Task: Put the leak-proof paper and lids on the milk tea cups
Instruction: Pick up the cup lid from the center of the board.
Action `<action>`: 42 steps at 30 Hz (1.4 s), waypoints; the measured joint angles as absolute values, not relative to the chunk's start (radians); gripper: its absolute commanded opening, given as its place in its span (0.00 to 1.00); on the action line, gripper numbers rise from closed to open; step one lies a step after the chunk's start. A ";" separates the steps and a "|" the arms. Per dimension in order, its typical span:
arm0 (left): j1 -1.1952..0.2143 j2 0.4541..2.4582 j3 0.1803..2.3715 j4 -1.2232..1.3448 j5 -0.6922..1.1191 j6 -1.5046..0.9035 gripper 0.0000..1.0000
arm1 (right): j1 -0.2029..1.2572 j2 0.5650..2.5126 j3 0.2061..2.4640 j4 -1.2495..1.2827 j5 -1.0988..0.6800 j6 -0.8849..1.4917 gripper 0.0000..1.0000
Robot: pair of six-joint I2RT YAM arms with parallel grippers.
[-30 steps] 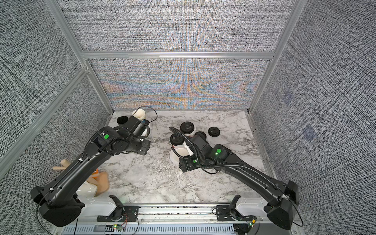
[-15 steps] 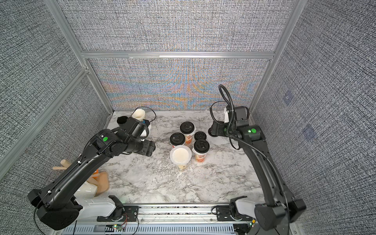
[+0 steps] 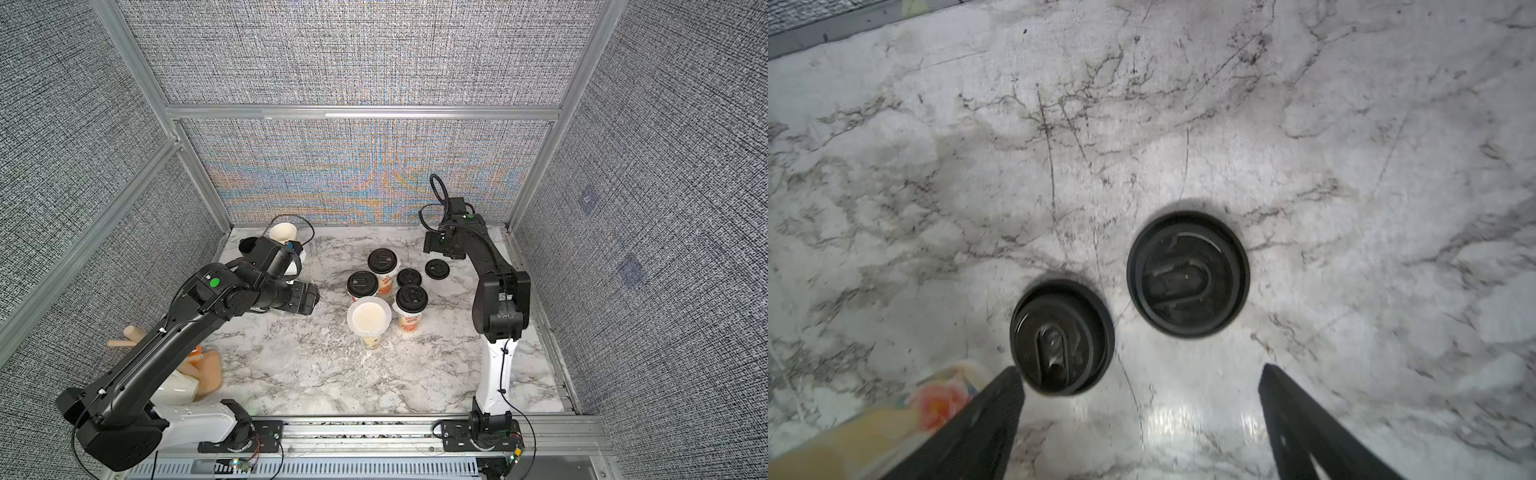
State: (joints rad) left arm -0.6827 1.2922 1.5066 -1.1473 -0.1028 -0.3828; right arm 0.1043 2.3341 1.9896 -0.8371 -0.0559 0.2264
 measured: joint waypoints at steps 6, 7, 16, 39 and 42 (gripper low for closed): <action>-0.673 1.315 1.494 -1.147 -0.102 -0.386 0.91 | 0.105 2.477 2.101 -0.889 0.006 0.226 0.91; -0.672 1.319 1.493 -1.147 -0.102 -0.386 0.91 | 0.105 2.493 2.104 -0.892 0.019 0.226 0.91; -0.663 1.340 1.490 -1.147 -0.095 -0.385 0.91 | 0.113 2.557 2.094 -0.907 0.053 0.227 0.88; -0.642 1.330 1.465 -1.146 -0.083 -0.374 0.91 | 0.116 2.447 1.937 -0.857 0.075 0.233 0.72; -0.634 1.323 1.451 -1.146 -0.083 -0.374 0.91 | 0.119 2.329 1.868 -0.849 0.073 0.232 0.72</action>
